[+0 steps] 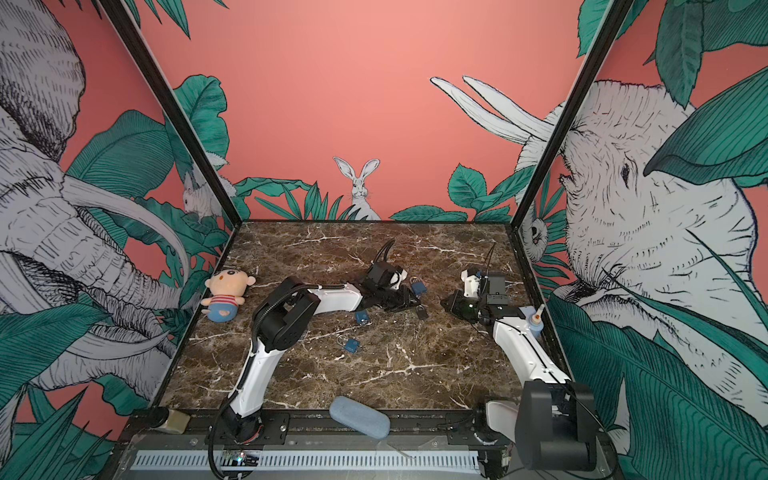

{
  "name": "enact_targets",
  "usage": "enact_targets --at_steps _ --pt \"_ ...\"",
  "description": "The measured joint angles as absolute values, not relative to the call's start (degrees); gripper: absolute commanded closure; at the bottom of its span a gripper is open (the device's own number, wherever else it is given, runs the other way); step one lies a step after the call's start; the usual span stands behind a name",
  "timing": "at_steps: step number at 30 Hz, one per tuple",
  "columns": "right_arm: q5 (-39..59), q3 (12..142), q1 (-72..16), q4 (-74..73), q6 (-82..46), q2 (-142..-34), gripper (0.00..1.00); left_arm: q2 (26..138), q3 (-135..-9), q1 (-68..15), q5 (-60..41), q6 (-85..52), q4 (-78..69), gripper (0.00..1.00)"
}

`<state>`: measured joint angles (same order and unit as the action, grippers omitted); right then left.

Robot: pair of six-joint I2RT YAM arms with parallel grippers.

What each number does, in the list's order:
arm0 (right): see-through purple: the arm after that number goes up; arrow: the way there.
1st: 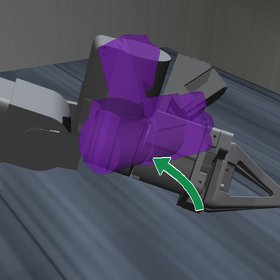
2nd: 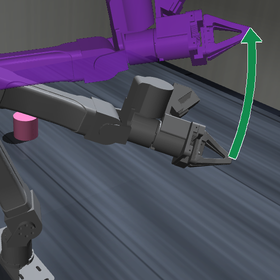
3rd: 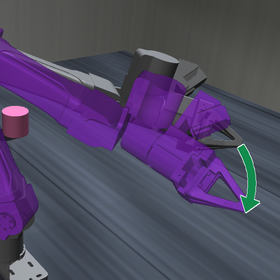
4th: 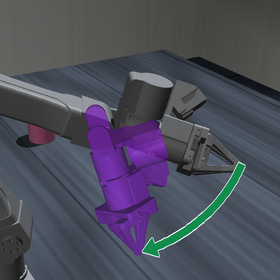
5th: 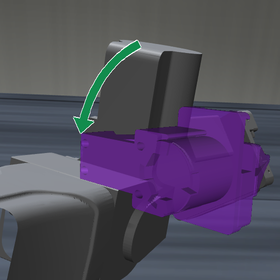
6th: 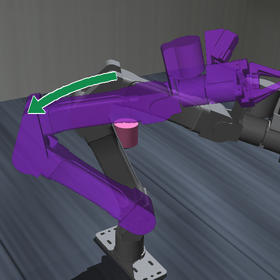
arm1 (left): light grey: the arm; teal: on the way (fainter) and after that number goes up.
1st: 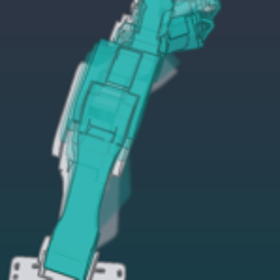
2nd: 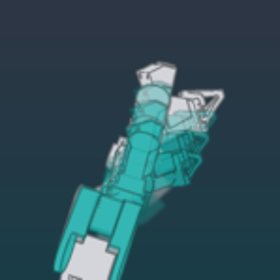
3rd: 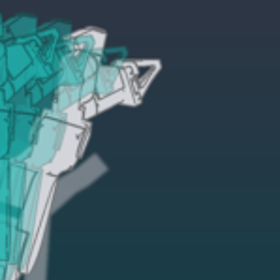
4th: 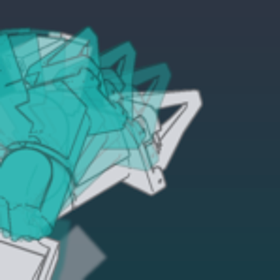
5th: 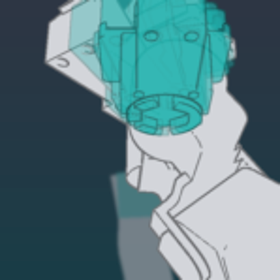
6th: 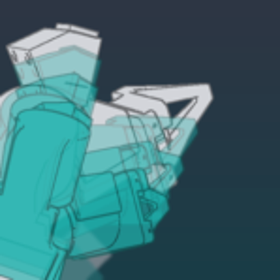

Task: Lock with the key

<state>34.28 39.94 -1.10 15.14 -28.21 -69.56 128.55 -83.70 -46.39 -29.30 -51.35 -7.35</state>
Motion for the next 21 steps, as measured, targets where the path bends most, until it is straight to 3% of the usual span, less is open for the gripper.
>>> enact_targets --at_steps 21 --pt "22.5 42.3 -10.4 9.2 -27.4 -85.7 1.00 104.9 -71.4 -42.2 -23.4 -43.9 -4.1 0.72"
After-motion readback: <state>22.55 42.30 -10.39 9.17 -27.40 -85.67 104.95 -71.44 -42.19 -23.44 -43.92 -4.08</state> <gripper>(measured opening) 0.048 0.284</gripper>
